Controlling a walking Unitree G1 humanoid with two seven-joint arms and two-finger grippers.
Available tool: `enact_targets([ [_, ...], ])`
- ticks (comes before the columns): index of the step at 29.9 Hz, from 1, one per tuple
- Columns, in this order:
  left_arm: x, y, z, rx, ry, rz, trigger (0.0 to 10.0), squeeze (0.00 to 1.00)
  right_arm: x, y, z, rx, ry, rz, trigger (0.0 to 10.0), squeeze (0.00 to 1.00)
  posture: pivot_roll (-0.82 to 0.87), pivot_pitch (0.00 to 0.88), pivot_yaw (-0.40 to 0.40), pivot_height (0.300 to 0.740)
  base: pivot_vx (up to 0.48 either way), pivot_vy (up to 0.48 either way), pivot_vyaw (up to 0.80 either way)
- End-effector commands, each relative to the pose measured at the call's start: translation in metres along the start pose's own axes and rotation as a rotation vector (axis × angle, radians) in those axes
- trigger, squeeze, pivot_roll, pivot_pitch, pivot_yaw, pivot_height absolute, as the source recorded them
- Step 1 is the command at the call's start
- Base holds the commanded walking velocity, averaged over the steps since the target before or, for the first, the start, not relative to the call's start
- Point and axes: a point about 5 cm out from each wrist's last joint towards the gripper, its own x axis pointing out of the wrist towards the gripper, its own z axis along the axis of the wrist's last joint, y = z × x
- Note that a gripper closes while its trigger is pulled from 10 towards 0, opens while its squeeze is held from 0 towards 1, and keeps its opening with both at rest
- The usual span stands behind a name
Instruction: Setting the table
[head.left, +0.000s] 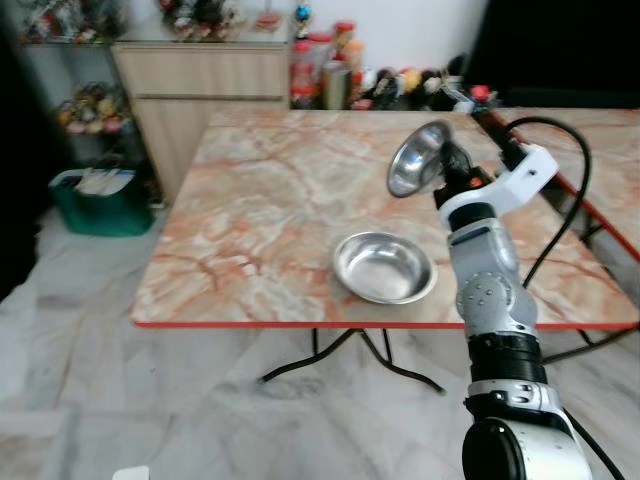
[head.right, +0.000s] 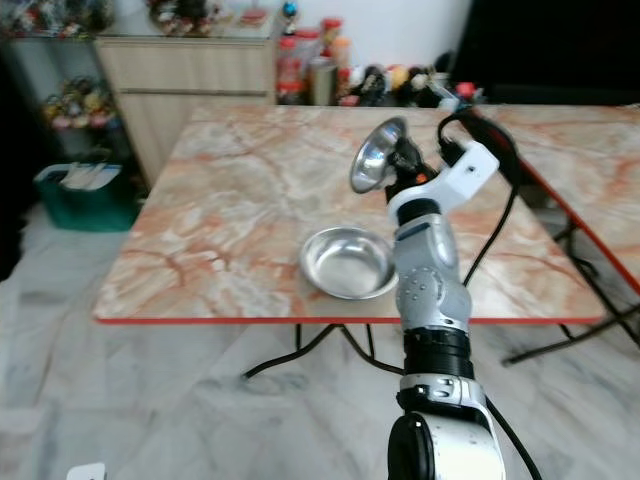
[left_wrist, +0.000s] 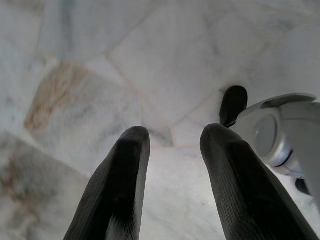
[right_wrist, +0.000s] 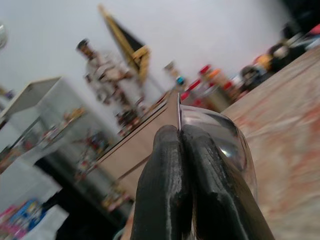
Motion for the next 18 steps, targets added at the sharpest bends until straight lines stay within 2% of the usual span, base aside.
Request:
enact_targets([
  [1, -0.001, 0.000, -0.005, -0.019, 0.020, -0.001, 10.0, 0.00, 0.000, 0.003, 0.002, 0.003, -0.010, 0.007, 10.0, 0.00, 0.06, 0.000, -0.019, 0.732, 0.000, 0.000, 0.80],
  [11, -0.001, 0.000, -0.005, -0.020, 0.020, -0.006, 10.0, 0.00, -0.003, -0.004, 0.002, -0.008, -0.008, -0.015, 10.0, 0.00, 0.06, 0.000, -0.012, 0.732, 0.000, 0.000, 0.79],
  [18, -0.001, -0.001, -0.004, -0.025, 0.013, -0.020, 10.0, 0.00, -0.007, -0.015, 0.004, 0.003, -0.024, -0.067, 10.0, 0.00, 0.06, 0.000, -0.013, 0.732, 0.000, 0.000, 0.00],
])
